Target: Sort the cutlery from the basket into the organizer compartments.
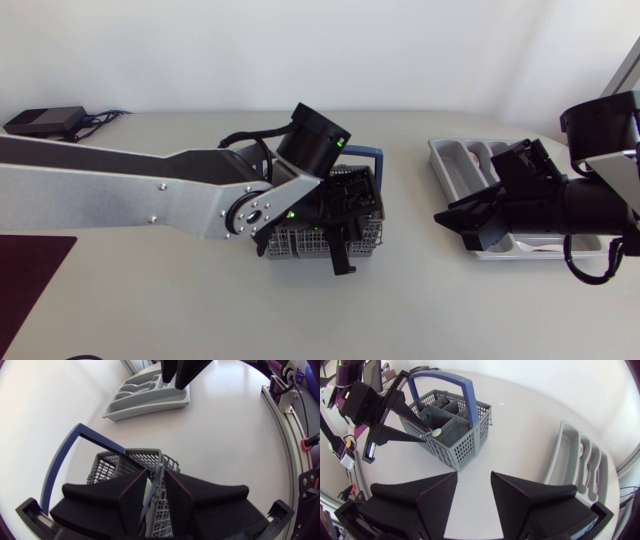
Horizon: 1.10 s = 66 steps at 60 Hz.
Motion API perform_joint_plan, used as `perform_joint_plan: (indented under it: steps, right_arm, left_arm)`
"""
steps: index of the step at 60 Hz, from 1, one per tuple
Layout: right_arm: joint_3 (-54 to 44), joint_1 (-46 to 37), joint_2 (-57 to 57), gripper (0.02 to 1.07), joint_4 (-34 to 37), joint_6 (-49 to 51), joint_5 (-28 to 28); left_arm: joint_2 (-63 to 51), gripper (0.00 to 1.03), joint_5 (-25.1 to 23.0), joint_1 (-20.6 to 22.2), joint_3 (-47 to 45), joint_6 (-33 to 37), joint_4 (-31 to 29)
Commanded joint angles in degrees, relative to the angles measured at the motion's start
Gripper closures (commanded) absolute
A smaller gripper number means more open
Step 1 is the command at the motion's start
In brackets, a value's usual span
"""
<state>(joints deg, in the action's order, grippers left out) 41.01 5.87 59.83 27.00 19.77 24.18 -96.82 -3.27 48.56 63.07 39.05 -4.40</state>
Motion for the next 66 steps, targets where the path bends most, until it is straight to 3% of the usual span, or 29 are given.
perform_joint_plan:
  steps: [1, 12, 25, 42, 66]
  right_arm:
    - [-1.8, -0.4, -0.8, 0.56, 0.8, 1.0, 0.4]
    - [-1.8, -0.3, -1.5, 0.56, 1.4, 1.0, 0.5]
    - [-1.2, -0.2, -1.6, 0.56, 1.9, 0.6, 0.4]
    - [0.8, 1.7, -2.1, 0.56, 2.9, -0.2, 0.2]
    - [6.4, 7.7, -8.5, 0.54, 5.3, -2.8, -0.1]
  left_arm:
    - [-1.2, 0.88, 0.3, 0.3, 1.2, 0.5, 0.6]
    - [-0.9, 1.00, 0.3, 0.2, 0.0, 0.7, 1.9]
    - [3.5, 1.00, 0.3, -0.6, -3.7, 0.4, 4.1]
    - [17.1, 1.00, -0.5, -5.1, -7.8, -2.4, 5.1]
    - [28.6, 1.00, -4.5, -8.2, -2.6, -17.4, 3.8]
